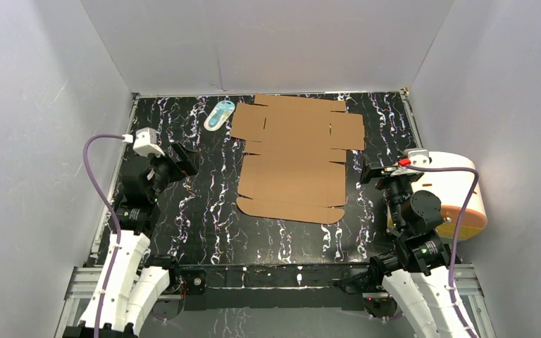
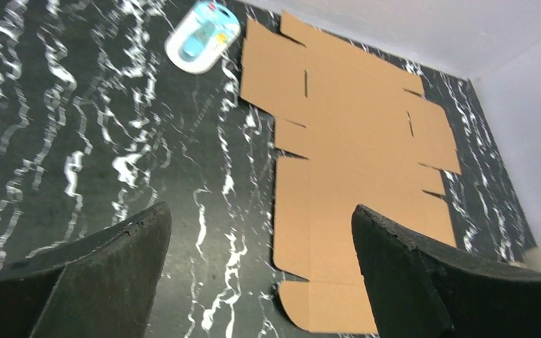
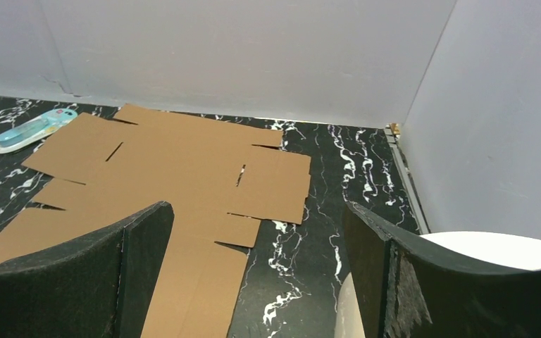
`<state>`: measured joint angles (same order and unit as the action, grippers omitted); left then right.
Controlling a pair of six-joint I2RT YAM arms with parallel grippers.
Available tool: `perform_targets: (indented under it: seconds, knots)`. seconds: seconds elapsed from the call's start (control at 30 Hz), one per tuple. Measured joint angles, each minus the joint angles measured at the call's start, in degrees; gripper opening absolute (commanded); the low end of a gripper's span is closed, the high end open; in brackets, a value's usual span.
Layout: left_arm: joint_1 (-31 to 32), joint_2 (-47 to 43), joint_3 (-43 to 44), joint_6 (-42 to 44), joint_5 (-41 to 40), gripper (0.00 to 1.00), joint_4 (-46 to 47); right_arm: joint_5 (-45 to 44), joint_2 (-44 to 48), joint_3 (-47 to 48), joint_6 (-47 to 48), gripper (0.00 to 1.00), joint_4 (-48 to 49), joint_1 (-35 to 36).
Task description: Fold the paper box
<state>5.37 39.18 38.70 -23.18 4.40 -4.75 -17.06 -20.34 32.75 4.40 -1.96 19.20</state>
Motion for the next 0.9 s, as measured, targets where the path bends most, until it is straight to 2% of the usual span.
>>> perform_targets:
  seconds: [0.33, 0.63, 0.77, 0.9]
  knots:
    - [0.0, 14.21, 0.68, -6.78, 15.13, 0.93, -2.38, 4.26, -0.92, 0.0, -1.14, 0.99, 0.0, 0.02]
    - [0.0, 33.97, 0.76, -13.75, 22.14, 0.89, 7.19, 7.65, -4.35, 0.02, -1.2, 0.99, -0.24, 0.22]
    - [0.0, 45.48, 6.14, -16.46, 22.12, 0.86, 12.26, 8.92, -4.85, 0.02, -1.18, 0.99, -0.55, 0.44]
    - [0.0, 59.54, 19.45, -16.26, 21.81, 0.78, 14.58, 10.08, -4.9, 0.02, -1.14, 0.98, -0.66, 0.44]
